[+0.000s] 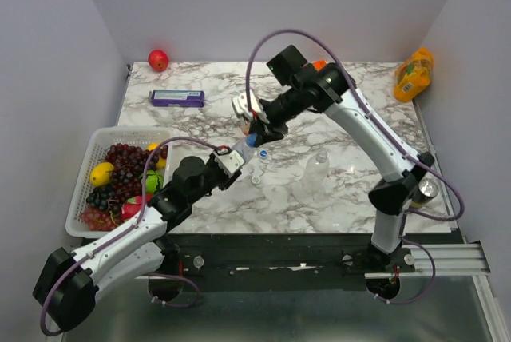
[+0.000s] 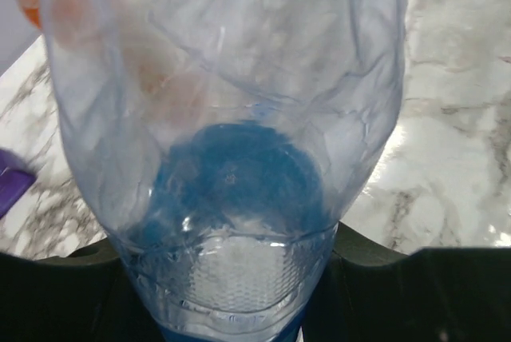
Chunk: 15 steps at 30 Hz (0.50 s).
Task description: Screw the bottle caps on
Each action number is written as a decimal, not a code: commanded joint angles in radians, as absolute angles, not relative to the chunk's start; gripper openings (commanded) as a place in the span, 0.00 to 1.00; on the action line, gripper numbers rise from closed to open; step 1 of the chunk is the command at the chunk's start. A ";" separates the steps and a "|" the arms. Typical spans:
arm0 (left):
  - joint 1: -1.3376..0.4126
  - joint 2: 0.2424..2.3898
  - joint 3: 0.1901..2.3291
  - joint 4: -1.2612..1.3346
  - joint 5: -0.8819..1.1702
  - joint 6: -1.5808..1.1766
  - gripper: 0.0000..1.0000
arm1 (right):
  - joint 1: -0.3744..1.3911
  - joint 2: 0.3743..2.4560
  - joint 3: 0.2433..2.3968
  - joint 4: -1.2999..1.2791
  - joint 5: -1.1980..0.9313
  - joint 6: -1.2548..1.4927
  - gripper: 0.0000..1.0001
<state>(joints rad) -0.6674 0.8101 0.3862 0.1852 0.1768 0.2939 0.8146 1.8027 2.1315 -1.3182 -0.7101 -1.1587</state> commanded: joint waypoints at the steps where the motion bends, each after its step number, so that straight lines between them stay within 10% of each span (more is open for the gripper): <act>1: -0.721 0.845 0.488 0.399 -0.199 0.202 0.00 | 0.763 2.014 2.359 -1.422 -0.810 -0.609 0.13; 7: -0.764 0.913 0.546 0.373 -0.383 0.235 0.00 | 0.710 2.100 2.308 -1.232 -0.983 0.052 0.00; 12: -0.767 0.959 0.557 0.342 -0.449 0.270 0.00 | 0.701 2.106 2.301 -1.224 -1.022 0.091 0.01; 15: -0.767 0.968 0.549 0.318 -0.433 0.285 0.00 | 0.677 2.115 2.325 -1.194 -1.055 0.097 0.28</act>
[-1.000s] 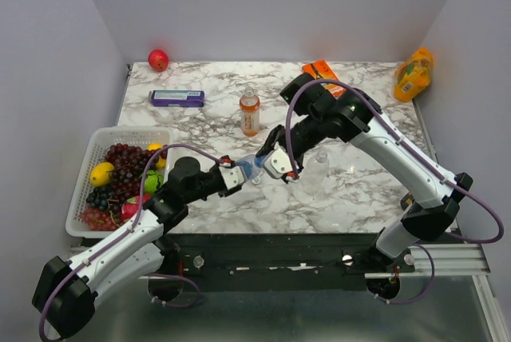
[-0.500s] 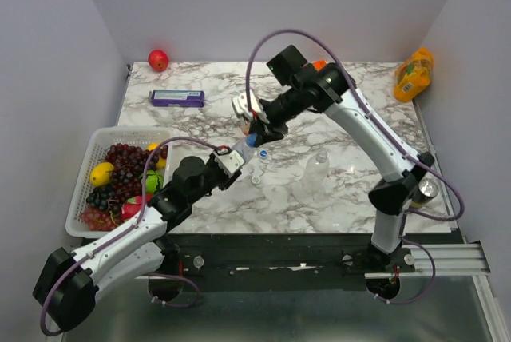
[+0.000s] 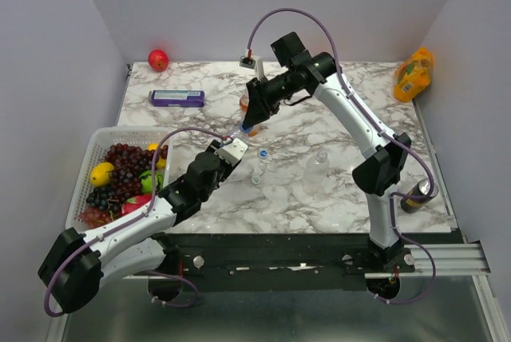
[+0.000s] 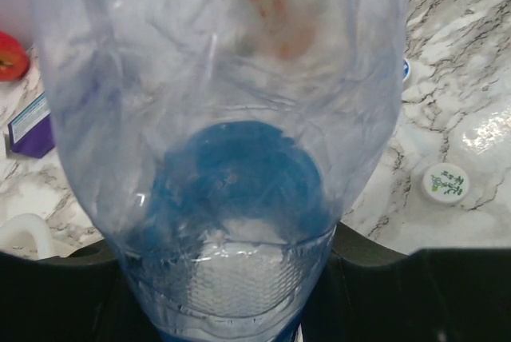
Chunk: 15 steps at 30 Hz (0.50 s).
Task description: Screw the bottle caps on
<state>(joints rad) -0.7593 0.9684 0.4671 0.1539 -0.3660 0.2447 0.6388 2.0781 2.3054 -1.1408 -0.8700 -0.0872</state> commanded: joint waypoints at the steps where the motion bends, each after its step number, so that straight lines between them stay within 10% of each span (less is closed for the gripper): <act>1: -0.767 0.968 0.548 0.284 -0.414 0.288 0.00 | 0.658 2.102 2.344 -1.183 -1.063 0.060 0.46; 6: -0.765 0.953 0.558 0.115 -0.173 0.270 0.00 | 0.589 1.984 2.467 -1.149 -1.046 -0.160 0.62; 15: -0.726 0.943 0.589 -0.054 0.303 0.440 0.00 | 0.588 1.458 1.754 -1.196 -0.852 -1.279 0.65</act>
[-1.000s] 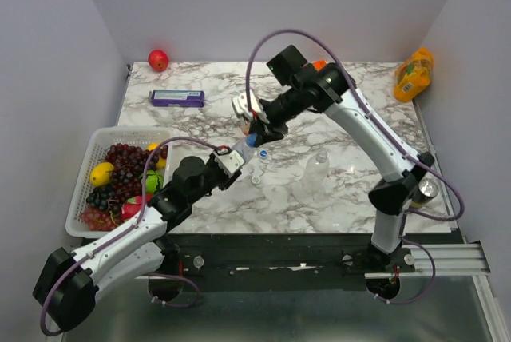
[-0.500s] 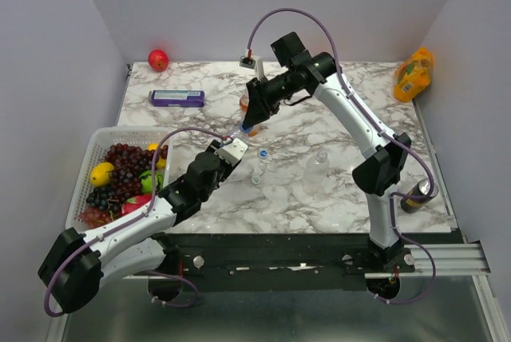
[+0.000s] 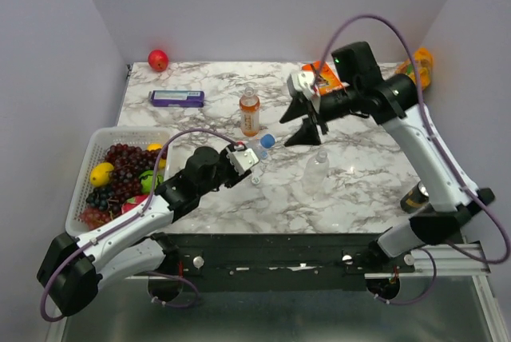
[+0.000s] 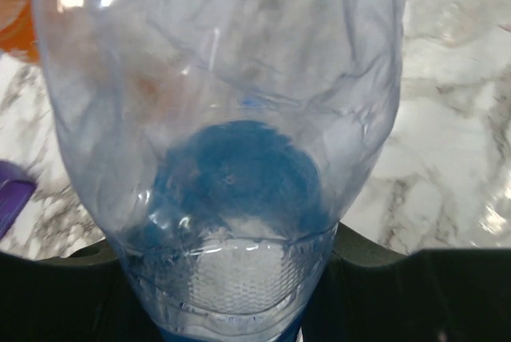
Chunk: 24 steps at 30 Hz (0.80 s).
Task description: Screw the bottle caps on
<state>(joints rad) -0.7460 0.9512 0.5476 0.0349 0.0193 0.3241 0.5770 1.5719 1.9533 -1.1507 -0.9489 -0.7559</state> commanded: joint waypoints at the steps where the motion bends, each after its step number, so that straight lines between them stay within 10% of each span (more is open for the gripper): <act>1: -0.718 0.959 0.598 -0.080 0.360 0.452 0.00 | 0.591 1.436 1.721 -1.192 -0.830 -1.364 0.66; 24: -0.707 0.983 0.641 -0.077 0.449 0.473 0.00 | 0.710 1.407 1.615 -1.244 -0.861 -1.621 0.51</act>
<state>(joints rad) -0.7120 0.9859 0.6247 -0.0994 0.4152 0.4965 0.6994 1.4265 1.6310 -1.2045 -0.8333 -1.5585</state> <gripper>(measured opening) 0.545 0.533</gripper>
